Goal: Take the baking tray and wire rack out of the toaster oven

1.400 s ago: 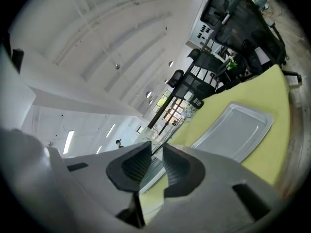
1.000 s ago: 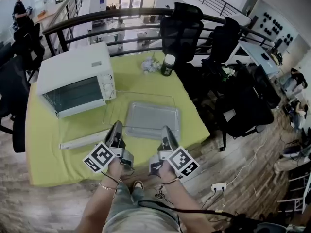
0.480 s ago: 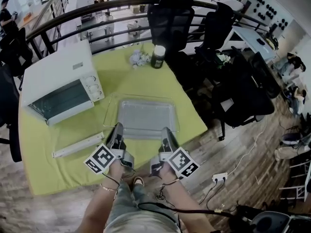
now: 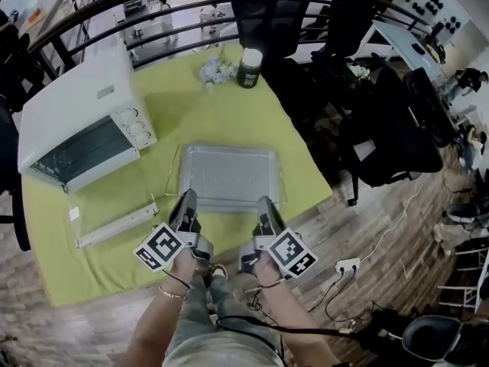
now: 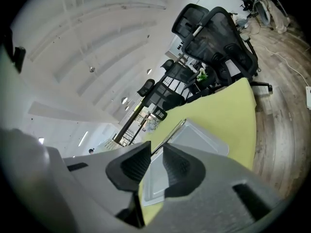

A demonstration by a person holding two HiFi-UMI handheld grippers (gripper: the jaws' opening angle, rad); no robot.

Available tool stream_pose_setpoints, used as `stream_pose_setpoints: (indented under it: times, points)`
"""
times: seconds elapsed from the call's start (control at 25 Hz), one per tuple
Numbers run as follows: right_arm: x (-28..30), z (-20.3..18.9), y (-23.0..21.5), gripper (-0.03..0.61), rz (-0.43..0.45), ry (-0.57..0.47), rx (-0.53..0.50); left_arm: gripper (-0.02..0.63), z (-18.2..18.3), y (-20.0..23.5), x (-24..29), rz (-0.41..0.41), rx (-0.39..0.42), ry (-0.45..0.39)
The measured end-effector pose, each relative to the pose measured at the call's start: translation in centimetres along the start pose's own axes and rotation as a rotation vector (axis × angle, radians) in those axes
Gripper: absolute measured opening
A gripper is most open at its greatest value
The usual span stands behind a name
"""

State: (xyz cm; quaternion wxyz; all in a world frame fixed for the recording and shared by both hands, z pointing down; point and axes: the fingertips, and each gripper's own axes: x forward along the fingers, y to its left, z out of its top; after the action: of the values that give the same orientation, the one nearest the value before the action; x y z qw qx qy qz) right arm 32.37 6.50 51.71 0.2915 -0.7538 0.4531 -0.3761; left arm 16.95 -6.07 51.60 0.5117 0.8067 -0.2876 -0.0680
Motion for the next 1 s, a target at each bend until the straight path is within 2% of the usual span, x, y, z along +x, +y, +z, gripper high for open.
stream_pose_setpoints:
  times: [0.52,1.0]
  points:
    - [-0.5,-1.7,-3.2,0.075,-0.075,0.037,0.031,0.048,-2.7,2.5,-0.3,0.045,-0.067,0.065]
    - [-1.3,-4.4,-6.2,0.087,-0.198,0.099,0.038,0.052,-5.3,5.8,-1.4,0.182,-0.112,0.155]
